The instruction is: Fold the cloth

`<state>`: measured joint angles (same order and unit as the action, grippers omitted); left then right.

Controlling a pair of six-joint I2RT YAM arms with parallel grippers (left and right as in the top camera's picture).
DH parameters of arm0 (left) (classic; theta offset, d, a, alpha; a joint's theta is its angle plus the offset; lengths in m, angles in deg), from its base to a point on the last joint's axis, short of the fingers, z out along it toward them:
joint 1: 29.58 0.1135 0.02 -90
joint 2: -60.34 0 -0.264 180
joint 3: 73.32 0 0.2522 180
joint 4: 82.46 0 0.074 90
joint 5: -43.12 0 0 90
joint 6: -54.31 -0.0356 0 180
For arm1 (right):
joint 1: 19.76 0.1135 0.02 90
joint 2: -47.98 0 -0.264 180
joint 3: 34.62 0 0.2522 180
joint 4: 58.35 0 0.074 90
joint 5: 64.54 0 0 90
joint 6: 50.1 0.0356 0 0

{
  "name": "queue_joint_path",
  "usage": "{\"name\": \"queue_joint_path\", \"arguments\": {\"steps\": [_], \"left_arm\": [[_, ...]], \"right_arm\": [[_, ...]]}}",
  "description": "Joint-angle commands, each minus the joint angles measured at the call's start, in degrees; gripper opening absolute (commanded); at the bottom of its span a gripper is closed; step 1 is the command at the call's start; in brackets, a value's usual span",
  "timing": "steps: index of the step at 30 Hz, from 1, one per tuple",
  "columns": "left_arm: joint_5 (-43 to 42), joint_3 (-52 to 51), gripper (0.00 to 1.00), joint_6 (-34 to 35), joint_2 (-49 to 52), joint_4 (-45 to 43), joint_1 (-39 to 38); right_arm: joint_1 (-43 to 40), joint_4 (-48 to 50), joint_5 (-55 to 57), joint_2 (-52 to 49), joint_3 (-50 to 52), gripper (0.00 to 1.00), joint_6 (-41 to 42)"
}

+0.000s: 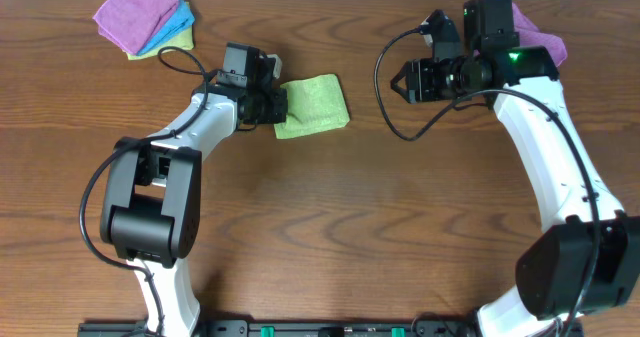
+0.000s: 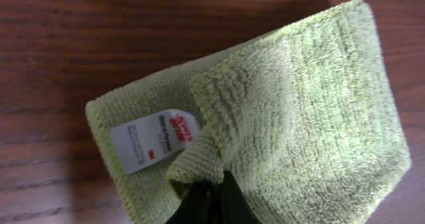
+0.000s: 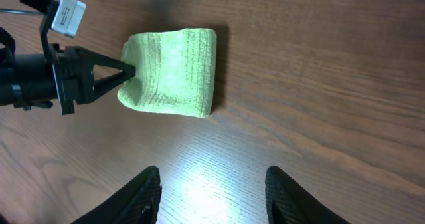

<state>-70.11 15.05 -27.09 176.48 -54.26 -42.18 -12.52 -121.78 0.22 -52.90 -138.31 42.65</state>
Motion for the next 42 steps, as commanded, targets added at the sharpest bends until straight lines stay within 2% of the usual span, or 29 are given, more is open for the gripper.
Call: {"name": "queue_joint_path", "arguments": {"steps": [1, 17, 30, 31, 33, 37, 42], "left_arm": [[2.54, 0.94, 0.06, -2.25, 0.33, 0.63, -0.07], [2.73, 4.57, 0.06, -3.58, 0.31, 3.78, -0.04], [6.01, 5.27, 0.06, -4.83, 0.33, 6.78, -0.07], [6.43, 5.27, 0.14, -4.83, 0.35, 6.78, -0.07], [8.55, 5.27, 0.6, -4.81, 0.35, 6.84, -0.07], [14.1, 5.27, 0.67, -4.81, 0.33, 9.16, -0.04], [16.87, 5.29, 0.59, -4.79, 0.33, 11.58, 0.57]], "right_arm": [[-0.42, -0.04, 0.42, -0.04, -0.07, 0.51, -0.74], [-0.42, -0.07, 1.03, -0.04, -0.07, 0.5, -0.72], [-0.42, -0.07, 1.03, -0.04, -0.07, 0.49, -0.72], [-0.42, -0.07, 1.03, -0.04, -0.07, 0.49, -0.72], [-0.42, -0.09, 1.03, -0.04, -0.07, 0.49, -0.7], [-0.42, -0.07, 1.03, -0.04, -0.07, 0.49, -0.72], [-0.42, 0.02, 1.03, -0.04, -0.04, 0.49, -0.7]]}}
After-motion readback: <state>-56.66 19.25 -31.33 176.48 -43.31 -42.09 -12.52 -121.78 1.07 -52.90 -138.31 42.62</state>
